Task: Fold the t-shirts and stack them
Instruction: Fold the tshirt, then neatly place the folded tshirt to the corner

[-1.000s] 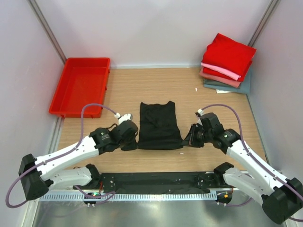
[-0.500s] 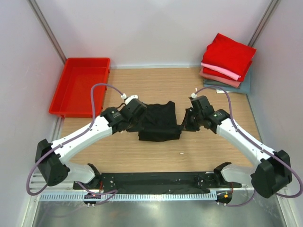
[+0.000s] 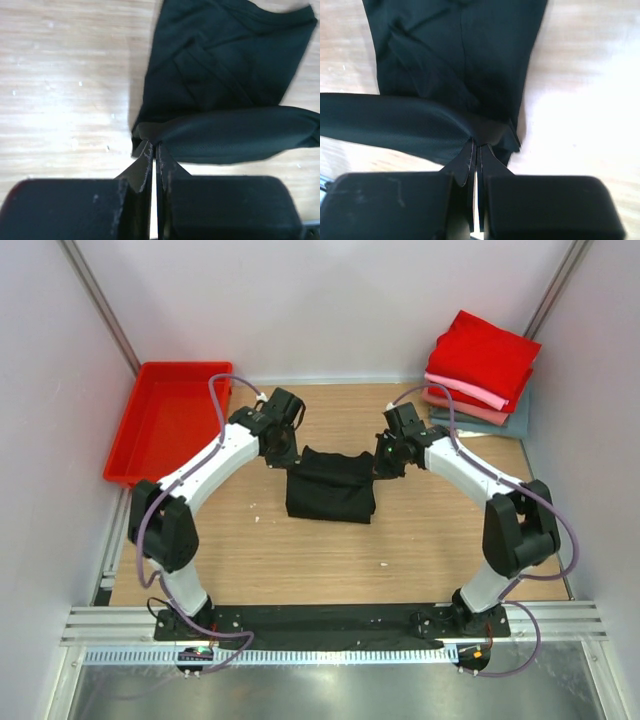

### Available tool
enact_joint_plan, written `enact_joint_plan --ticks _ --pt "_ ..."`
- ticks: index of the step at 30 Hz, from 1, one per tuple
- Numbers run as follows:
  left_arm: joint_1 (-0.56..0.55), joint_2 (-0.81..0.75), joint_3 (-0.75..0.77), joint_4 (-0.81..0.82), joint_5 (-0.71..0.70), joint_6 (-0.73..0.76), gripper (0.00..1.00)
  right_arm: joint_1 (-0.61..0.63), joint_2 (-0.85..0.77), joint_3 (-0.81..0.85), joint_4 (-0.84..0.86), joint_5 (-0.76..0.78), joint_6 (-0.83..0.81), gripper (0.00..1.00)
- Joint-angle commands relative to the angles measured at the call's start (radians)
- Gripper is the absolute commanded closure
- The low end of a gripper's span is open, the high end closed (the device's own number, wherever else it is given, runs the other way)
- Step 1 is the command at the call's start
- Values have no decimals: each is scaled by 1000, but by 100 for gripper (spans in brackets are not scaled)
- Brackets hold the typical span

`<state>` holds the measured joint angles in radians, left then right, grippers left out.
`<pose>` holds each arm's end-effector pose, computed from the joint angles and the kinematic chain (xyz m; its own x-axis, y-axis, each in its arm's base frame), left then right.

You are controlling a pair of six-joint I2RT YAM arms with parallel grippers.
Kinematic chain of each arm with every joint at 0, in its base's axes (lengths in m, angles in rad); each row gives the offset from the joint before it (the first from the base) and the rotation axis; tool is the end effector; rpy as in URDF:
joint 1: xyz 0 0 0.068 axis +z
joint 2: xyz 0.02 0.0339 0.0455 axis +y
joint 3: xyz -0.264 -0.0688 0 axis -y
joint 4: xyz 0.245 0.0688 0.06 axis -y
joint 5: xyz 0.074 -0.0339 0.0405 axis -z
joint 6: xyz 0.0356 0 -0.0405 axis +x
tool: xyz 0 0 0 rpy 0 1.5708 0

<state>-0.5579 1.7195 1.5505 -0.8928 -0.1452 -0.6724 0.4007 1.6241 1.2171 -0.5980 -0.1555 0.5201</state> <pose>0.3115 -0.1883 0.2971 -0.8686 -0.1844 -0.4599 -0.0984 0.9739 -0.2047 0.3121 0.1382 0.2431 -0.9040 0.1502 -0.4002 -0.0145 0.9249 0.3799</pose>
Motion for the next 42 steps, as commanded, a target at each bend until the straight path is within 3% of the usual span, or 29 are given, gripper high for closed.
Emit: enact_joint_plan --ticks 1,14,19,20,22,23,24,25,26,28,30,33,38,42 --pt "30 77 97 -67 18 71 100 -17 54 103 21 -13 -43 99" --pt "50 113 224 -123 16 99 100 -39 48 176 -9 -41 -63 99" --pt "96 259 494 -201 67 128 99 -103 176 356 -78 -67 -75 99" --pt "125 355 546 -212 85 152 97 -126 247 460 -100 -73 -78 99" --pt "157 477 787 -266 143 174 95 -141 343 572 -135 -50 -78 98" --pt "176 556 883 -284 242 181 88 -149 394 687 -140 -64 -75 84" --pt "209 691 960 -294 277 178 56 -158 533 758 -155 -82 -84 38" --pt "228 759 1085 -296 320 165 39 -161 609 853 -280 -73 -81 29" --pt "260 803 1109 -279 432 148 29 -166 690 1065 -360 -61 -78 19" --pt "289 854 1105 -255 495 79 23 -165 751 1140 -373 -73 -78 16" --pt "293 807 989 -221 492 85 22 -166 700 1031 -306 -90 -80 14" --pt "285 616 742 -100 432 99 21 -172 536 798 -146 -88 -78 12" --pt "282 407 580 -75 340 119 21 -186 396 571 -25 -137 -58 11" --pt "277 328 410 -52 338 131 23 -200 387 460 36 -171 -49 9"
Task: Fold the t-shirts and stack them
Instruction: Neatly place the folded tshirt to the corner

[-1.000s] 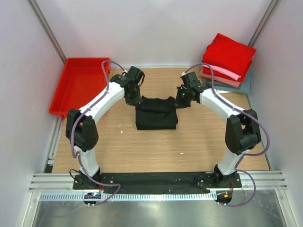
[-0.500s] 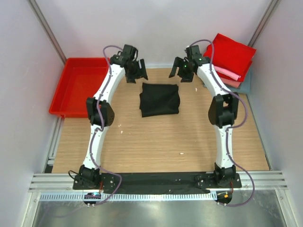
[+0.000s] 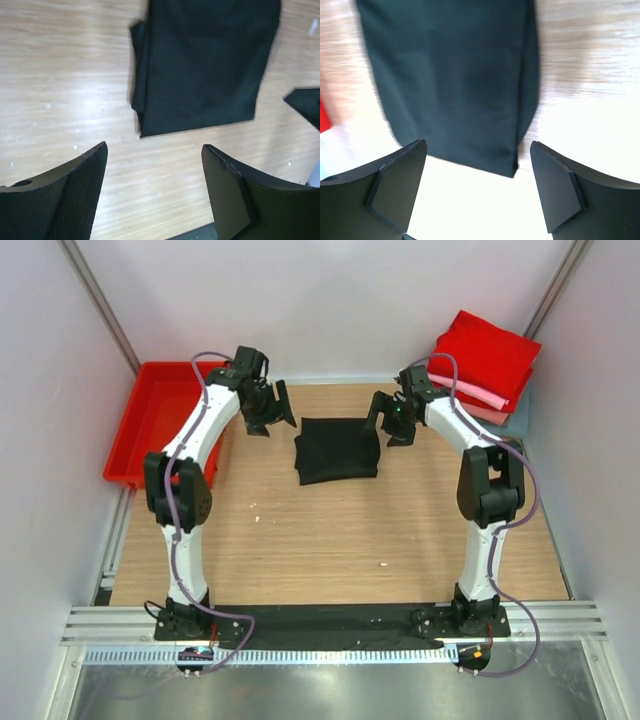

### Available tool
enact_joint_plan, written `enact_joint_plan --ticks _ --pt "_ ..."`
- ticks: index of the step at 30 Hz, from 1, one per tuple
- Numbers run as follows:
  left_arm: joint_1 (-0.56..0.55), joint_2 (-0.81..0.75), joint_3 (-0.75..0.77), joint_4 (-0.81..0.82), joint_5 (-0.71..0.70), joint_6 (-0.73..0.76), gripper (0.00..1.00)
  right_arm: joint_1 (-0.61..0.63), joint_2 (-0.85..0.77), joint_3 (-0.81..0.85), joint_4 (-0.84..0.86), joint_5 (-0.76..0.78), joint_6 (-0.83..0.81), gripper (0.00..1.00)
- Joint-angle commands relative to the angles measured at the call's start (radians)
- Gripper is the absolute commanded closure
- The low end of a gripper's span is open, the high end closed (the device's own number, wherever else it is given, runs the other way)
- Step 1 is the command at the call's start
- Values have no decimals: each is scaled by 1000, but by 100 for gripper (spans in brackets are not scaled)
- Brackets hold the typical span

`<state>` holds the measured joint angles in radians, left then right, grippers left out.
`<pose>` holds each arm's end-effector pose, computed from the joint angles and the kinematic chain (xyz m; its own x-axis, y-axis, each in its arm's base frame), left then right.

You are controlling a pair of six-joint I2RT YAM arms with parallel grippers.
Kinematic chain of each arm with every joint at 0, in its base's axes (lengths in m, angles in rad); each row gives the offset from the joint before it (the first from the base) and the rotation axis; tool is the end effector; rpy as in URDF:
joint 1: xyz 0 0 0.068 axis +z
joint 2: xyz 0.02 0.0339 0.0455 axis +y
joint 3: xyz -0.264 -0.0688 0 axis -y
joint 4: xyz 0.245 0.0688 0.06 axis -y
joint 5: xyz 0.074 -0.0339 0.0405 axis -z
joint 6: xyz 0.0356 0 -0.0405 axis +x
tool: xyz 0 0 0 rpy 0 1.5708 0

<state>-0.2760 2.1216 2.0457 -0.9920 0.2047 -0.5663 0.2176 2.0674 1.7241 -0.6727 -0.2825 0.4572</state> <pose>0.4401 -0.1322 0.2843 -0.9052 -0.2896 -0.3112 -0.1476 0.9006 -0.4089 0.4408 0.1076 0.2277 -0.8995 0.2353 -0.3681 0.0517 0.8940 0.4451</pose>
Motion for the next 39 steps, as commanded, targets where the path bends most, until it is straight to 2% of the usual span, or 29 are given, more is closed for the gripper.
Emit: enact_joint_plan --ticks 1,6,10,12,14,15,18,22,26,27,30,31,32,35,39 --pt "-6 -84 -106 41 -13 26 24 -24 -50 -73 133 -67 17 9" --pt "-48 -192 -249 56 -53 69 25 -64 28 -87 193 -115 23 9" --pt "-49 -187 -303 105 -103 66 25 -70 104 -48 229 -148 21 9" --pt "-46 -167 -312 145 -79 48 26 -72 129 -40 242 -164 21 9" --pt "-45 -140 -344 258 -33 8 26 -76 157 -46 265 -170 21 9" --pt "-45 -128 -348 333 11 -15 25 -75 164 -50 280 -170 24 9" --pt "-45 -56 -338 439 30 -49 18 -77 187 -80 315 -187 32 9" --pt "-45 46 -289 507 67 -89 16 -78 214 -100 355 -204 43 9" --pt "-43 156 -226 516 35 -115 18 -73 240 -115 407 -241 81 9" --pt "-43 175 -208 524 39 -124 20 -72 243 -116 410 -244 81 9" --pt "-45 239 -182 567 105 -161 42 -66 238 -147 420 -236 75 9" --pt "-46 250 -174 578 119 -170 53 -64 234 -159 427 -234 75 9" --pt "-48 258 -174 590 134 -173 76 -66 231 -172 430 -230 71 9" --pt "-45 259 -197 601 136 -172 98 -67 215 -210 430 -202 58 9" --pt "-43 253 -217 602 134 -142 100 -64 211 -284 536 -233 115 9"
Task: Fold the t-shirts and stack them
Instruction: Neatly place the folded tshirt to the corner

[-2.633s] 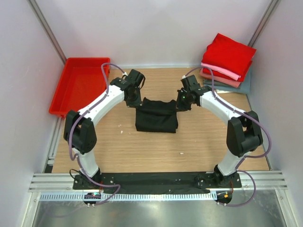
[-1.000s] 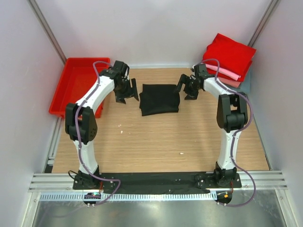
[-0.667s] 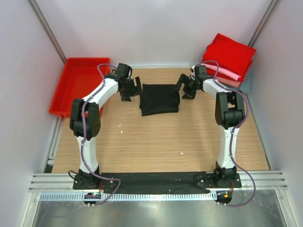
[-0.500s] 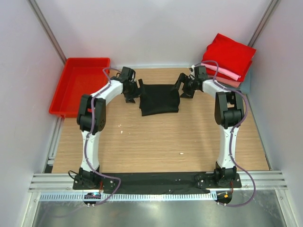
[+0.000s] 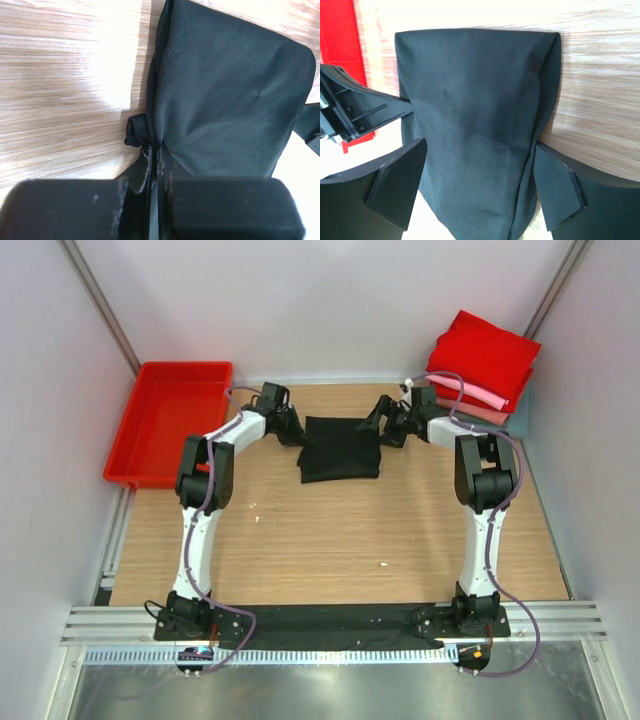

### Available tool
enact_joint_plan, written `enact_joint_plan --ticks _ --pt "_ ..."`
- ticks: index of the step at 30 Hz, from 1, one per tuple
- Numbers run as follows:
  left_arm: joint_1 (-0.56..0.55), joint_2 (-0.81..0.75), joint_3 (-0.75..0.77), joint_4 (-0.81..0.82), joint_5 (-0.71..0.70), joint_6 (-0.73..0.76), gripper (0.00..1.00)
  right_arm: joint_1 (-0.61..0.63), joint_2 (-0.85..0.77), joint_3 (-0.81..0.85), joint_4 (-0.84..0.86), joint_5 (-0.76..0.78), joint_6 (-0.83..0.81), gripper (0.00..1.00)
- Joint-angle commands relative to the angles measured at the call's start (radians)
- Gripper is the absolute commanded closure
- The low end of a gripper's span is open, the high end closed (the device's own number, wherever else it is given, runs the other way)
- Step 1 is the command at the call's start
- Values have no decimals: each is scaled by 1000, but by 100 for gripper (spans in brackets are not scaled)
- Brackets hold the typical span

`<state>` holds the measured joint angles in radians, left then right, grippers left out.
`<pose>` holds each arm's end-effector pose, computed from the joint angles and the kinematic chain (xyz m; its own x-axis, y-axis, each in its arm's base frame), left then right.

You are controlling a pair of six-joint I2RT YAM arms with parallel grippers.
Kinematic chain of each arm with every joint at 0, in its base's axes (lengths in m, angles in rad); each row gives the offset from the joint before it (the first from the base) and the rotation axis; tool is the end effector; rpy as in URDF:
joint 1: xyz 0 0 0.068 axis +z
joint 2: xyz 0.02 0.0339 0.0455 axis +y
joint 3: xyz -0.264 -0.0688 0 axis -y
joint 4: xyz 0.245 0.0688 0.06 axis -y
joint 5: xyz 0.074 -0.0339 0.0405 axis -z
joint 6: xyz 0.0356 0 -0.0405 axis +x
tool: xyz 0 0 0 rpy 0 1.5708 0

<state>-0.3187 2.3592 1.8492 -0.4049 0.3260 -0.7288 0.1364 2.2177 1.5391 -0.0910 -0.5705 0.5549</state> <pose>0.4865 -0.1725 0.1470 -0.8826 -0.3731 -0.2859 -0.1414 0.7908 -0.5955 0.4751 0.0846 0.1447 -0.8487 0.3311 -0.4124 -0.0607 0.7137 0.6978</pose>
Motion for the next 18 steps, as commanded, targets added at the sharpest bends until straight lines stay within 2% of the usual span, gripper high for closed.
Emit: enact_joint_plan --ticks 1,6,9,10,11,12,15,17,18 --pt "0 15 -22 15 13 23 100 37 68 -112 -29 47 52 11" --pt "0 35 -18 11 25 25 100 103 97 -128 75 6 108 19" --pt "1 38 -18 0 28 26 100 100 79 -187 204 -12 180 39" --pt "1 35 -19 -3 27 28 100 98 70 -203 226 -11 194 51" --pt "0 34 -21 -8 25 34 100 91 59 -217 268 -12 221 58" --pt "1 32 -21 -12 25 37 100 91 53 -240 290 -15 232 72" --pt "3 20 -30 -23 21 40 100 83 30 -272 339 -22 266 87" --pt "3 9 -33 -32 21 43 99 83 19 -278 350 -23 275 90" --pt "3 2 -28 -57 18 45 81 80 8 -275 349 -25 277 96"
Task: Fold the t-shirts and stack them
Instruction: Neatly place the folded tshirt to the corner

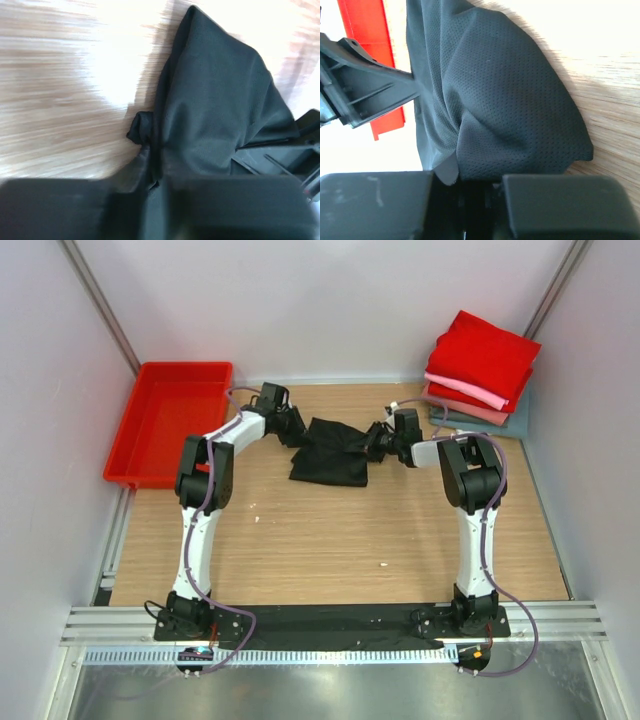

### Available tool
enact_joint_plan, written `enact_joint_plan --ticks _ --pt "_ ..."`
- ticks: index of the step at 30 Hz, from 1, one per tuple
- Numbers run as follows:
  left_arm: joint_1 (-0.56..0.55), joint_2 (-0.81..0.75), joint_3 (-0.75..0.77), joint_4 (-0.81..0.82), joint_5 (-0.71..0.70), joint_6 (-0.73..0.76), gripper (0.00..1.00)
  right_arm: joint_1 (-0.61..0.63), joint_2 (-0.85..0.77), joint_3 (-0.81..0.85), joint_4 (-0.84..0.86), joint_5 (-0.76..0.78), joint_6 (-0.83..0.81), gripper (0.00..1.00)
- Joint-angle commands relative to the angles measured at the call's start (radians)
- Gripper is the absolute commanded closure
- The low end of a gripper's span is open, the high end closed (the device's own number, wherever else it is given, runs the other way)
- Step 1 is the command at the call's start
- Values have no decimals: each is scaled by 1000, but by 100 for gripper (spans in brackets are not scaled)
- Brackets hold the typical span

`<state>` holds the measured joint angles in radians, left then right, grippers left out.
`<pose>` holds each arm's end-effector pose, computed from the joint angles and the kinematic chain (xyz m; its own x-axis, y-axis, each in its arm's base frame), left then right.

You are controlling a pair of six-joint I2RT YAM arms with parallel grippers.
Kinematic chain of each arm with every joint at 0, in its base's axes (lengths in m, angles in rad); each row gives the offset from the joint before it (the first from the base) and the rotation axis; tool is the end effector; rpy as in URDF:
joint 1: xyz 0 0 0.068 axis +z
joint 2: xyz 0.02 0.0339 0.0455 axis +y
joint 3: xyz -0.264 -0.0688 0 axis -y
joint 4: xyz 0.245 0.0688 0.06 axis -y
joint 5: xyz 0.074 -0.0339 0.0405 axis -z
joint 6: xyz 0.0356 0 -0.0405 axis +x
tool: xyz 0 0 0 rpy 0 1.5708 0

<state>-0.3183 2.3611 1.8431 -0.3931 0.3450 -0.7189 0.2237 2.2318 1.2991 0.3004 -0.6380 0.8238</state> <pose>0.4864 -0.1729 0.1451 -0.8884 -0.3598 -0.2852 -0.1245 0.7867 -0.6047 0.4428 0.1225 0.1002 -0.8660 0.4074 -0.2898 -0.0165 0.5560 0.8310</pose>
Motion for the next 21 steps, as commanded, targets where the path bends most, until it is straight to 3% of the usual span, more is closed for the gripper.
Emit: enact_joint_plan --ticks 1,3,6,10,17,21 --pt "2 -9 -19 -84 -8 39 65 -7 -9 -31 -47 40 6 97" --pt "2 -55 -13 -128 -55 59 34 -11 -27 0 -87 38 -9 99" --pt "4 -141 25 -287 -184 88 22 -15 -40 78 -203 50 -57 99" --pt "5 -320 51 -541 -251 122 22 -20 -67 182 -361 83 -107 99" --pt "1 -799 -235 -628 -334 239 22 -52 -81 371 -515 116 -155 99" --pt "1 -1058 -514 -581 -361 245 22 -75 -58 495 -596 132 -176 99"
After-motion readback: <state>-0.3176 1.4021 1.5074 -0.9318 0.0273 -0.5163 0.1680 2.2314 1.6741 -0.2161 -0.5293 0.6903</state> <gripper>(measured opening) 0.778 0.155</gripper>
